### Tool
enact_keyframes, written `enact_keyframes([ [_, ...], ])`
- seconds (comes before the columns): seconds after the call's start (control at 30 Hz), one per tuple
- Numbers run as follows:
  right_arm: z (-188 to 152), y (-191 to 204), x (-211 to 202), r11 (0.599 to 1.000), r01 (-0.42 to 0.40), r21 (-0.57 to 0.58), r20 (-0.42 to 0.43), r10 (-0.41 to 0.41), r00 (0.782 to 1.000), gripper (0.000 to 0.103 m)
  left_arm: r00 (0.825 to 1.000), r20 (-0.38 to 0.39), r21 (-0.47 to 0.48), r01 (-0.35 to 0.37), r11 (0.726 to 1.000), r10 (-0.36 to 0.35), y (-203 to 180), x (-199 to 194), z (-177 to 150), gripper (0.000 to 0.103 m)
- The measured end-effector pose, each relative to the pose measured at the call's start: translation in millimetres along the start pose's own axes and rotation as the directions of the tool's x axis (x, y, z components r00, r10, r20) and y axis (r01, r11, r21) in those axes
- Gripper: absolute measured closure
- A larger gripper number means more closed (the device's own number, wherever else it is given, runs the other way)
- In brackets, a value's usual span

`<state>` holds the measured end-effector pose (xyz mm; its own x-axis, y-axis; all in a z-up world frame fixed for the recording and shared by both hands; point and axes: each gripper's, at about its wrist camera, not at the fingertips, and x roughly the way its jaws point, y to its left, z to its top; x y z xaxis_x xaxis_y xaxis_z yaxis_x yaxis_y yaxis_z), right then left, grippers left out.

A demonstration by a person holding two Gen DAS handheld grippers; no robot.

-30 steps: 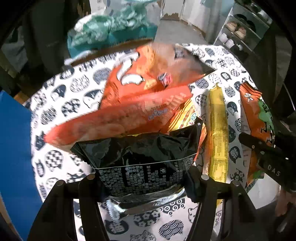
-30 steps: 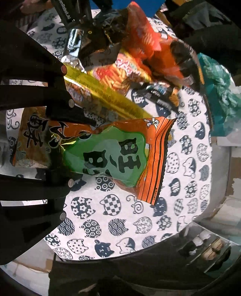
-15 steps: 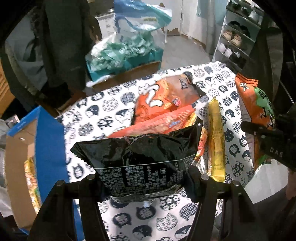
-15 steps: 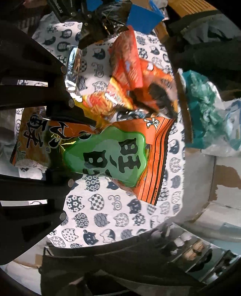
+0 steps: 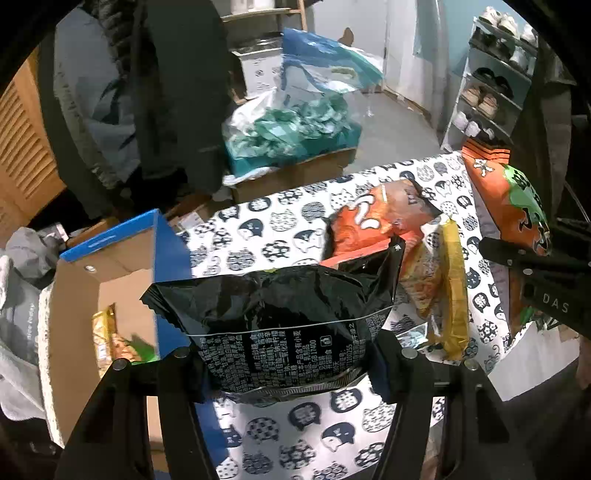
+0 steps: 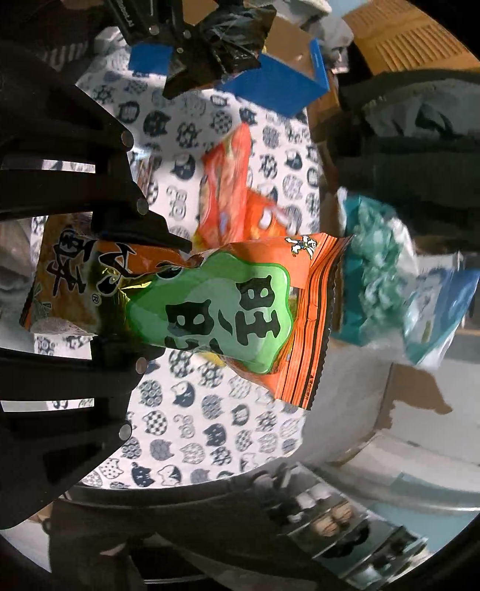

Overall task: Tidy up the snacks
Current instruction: 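Carry both held bags into the cardboard box and open both tools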

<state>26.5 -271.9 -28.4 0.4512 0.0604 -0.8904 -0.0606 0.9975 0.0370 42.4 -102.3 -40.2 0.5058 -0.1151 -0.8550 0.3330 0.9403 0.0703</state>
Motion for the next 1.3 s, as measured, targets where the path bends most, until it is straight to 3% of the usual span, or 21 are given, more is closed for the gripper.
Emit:
enact_keyframes([
  [0.67,52.4,129.5,-24.7,0.982,-0.104,-0.159,0.045,0.112,0.993,0.069,0.995,0.056,-0.108,-0.080,0.991,0.087,98.6,-34.7,-20.3,0.038],
  [1.3,82.0,254.0,1.2,0.935,-0.219,-0.278,-0.029,0.220,0.975,0.069,0.979,0.022,-0.272,-0.190,0.943,0.204,216.7,-37.5,-58.1,0.038],
])
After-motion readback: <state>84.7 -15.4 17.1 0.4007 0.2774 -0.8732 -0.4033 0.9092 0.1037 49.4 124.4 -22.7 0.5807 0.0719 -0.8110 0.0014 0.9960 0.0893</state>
